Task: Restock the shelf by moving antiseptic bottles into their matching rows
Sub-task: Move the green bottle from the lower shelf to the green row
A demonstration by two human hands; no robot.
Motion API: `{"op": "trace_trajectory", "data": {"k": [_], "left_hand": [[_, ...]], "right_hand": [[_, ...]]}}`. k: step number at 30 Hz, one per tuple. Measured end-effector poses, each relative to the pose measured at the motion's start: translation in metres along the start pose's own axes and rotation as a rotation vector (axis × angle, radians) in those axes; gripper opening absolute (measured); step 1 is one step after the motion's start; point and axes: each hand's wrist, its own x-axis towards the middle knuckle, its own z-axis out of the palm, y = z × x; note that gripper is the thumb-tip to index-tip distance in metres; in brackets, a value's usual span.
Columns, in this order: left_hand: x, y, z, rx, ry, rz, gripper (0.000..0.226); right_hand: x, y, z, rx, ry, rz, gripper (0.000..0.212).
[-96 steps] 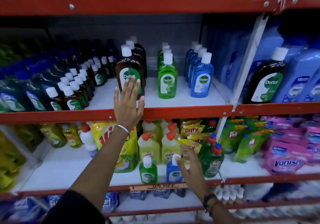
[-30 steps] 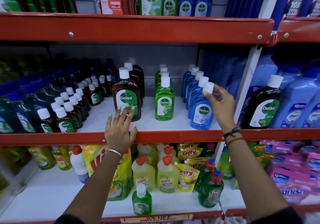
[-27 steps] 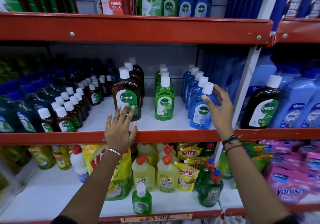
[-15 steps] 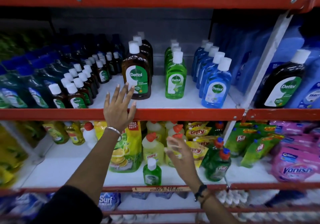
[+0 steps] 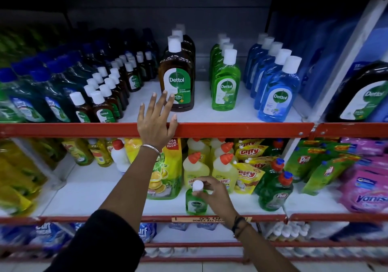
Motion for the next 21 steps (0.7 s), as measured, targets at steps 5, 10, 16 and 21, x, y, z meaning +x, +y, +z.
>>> {"op": "trace_trajectory", "data": {"k": [5,10,16,21], "left_hand": [[0.001,0.0,-0.001,-0.003,-0.017,-0.003,0.053],[0.002,0.001,-0.003,-0.012,-0.033,-0.007,0.054],[0.002,0.0,-0.003,-0.02,-0.049,-0.002,0.056],[0.002,0.001,-0.004,-0.022,-0.047,-0.004,0.056]], "right_hand": [[0.006,-0.057,-0.038,0.06,0.049,-0.088,0.034],[0.01,-0.13,-0.074,0.196,0.193,-0.254,0.039],[0.029,-0.201,-0.112,0.286,0.327,-0.451,0.039],[0.06,-0.238,-0.135,0.273,0.469,-0.563,0.038]]}}
